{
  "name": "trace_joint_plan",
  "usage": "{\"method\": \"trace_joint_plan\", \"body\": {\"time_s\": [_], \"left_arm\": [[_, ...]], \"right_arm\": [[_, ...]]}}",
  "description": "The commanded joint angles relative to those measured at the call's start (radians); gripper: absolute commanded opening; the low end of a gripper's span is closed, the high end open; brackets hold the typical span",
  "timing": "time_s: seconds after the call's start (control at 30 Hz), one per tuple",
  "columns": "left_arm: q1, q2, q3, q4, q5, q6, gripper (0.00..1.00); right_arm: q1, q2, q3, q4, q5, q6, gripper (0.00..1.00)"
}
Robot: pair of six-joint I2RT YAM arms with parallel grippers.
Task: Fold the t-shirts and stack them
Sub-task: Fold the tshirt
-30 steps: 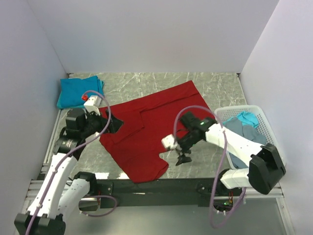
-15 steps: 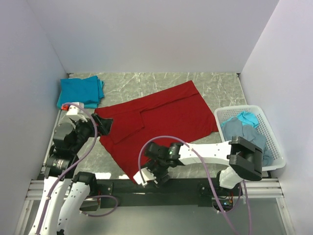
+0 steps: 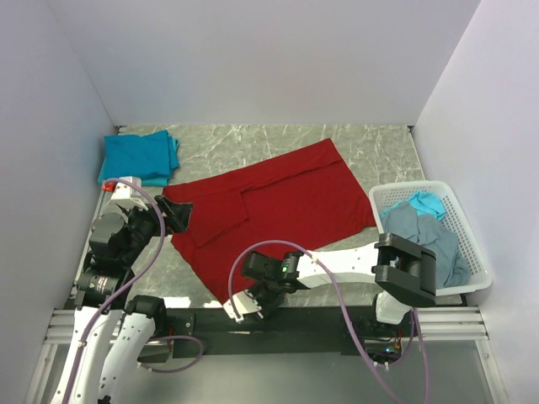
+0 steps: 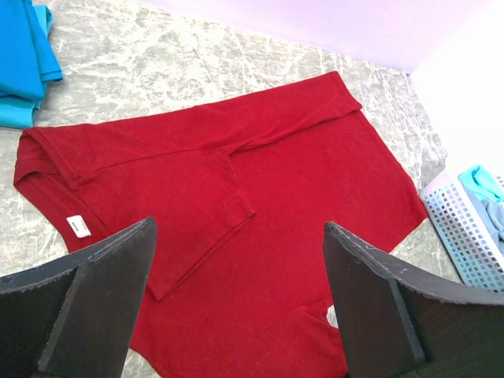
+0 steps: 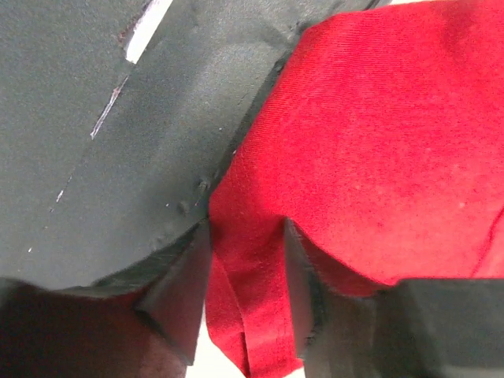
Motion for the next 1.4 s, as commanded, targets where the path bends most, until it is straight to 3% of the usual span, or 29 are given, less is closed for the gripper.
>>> {"method": "trace_joint_plan", "body": {"time_s": [0.0, 0.3, 0.53, 0.73, 0.9, 0.97, 1.1, 1.17, 1.3, 1.33, 1.37], "left_arm": [[0.001, 0.001, 0.032, 0.009, 0.009, -0.009, 0.92], [0.001, 0.001, 0.04, 0.006, 0.028, 0.001, 0.92], [0.001, 0.033, 0.037, 0.035, 0.07, 0.03, 0.92], [0.001, 0.094, 0.035, 0.072, 0.136, 0.06, 0.92], [0.001, 0.146, 0.052, 0.089, 0.17, 0.089, 0.93], [0.001, 0.174, 0.051, 0.092, 0.216, 0.114, 0.93], [0.001, 0.241, 0.019, 0.139, 0.392, 0.186, 0.92], [-0.006, 0.296, 0.011, 0.15, 0.461, 0.218, 0.9], [-0.12, 0.453, 0.041, 0.077, 0.419, 0.301, 0.82], [-0.176, 0.555, 0.061, 0.042, 0.404, 0.33, 0.79], [-0.202, 0.611, 0.109, 0.008, 0.367, 0.338, 0.71]], "right_arm": [[0.008, 0.027, 0.035, -0.007, 0.01, 0.015, 0.44], [-0.037, -0.011, 0.081, -0.043, -0.014, 0.04, 0.11], [-0.173, -0.037, 0.127, -0.057, -0.129, 0.103, 0.09], [-0.36, 0.003, 0.216, 0.023, -0.188, 0.299, 0.22], [-0.484, 0.073, 0.286, 0.077, -0.077, 0.492, 0.46], [-0.511, 0.055, 0.271, 0.088, -0.059, 0.499, 0.55], [-0.602, 0.001, 0.273, 0.045, -0.132, 0.491, 0.59], [-0.671, -0.013, 0.32, -0.033, -0.216, 0.409, 0.62], [-0.794, -0.077, 0.325, -0.184, -0.421, 0.266, 0.64], [-0.838, -0.11, 0.316, -0.19, -0.453, 0.253, 0.64], [-0.854, -0.123, 0.31, -0.205, -0.491, 0.233, 0.64]]}}
